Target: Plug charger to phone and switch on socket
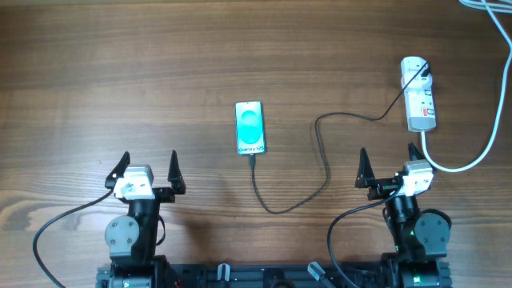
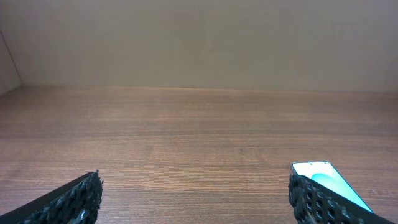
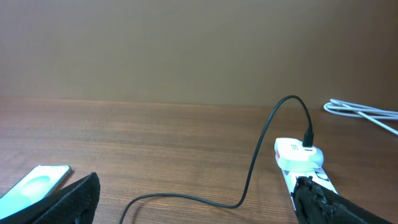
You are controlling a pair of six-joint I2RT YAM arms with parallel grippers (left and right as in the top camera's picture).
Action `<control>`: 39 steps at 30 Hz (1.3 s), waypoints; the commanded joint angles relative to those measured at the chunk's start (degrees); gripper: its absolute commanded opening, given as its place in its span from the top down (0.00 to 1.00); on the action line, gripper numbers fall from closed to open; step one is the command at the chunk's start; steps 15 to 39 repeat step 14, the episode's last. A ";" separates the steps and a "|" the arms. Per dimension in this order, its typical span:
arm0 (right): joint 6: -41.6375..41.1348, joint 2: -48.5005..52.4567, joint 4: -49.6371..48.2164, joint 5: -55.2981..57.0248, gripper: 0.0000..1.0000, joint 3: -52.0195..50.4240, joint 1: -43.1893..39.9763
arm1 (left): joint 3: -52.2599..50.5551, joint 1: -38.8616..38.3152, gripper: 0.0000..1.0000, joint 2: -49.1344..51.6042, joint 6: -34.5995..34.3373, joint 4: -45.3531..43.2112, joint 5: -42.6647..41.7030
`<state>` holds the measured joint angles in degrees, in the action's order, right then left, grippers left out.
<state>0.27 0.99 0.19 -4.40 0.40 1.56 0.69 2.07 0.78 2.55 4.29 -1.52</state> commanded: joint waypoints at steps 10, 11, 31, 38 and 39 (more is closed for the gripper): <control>-0.31 -0.57 -0.17 0.76 0.00 -0.09 -0.24 | -0.37 0.42 0.00 -0.55 0.90 0.07 0.55; -0.33 -0.57 -0.15 0.76 0.01 -0.09 -0.24 | -0.37 0.42 0.00 -0.55 0.90 0.09 0.55; -0.33 -0.57 -0.15 0.76 0.00 -0.09 -0.24 | -0.37 0.42 0.00 -0.55 0.90 0.07 0.55; -0.33 -0.57 -0.15 0.76 0.00 -0.09 -0.24 | -0.37 0.42 0.00 -0.55 0.90 0.07 0.55; -0.33 -0.57 -0.15 0.76 0.00 -0.09 -0.24 | -0.37 0.42 0.00 -0.55 0.90 0.07 0.55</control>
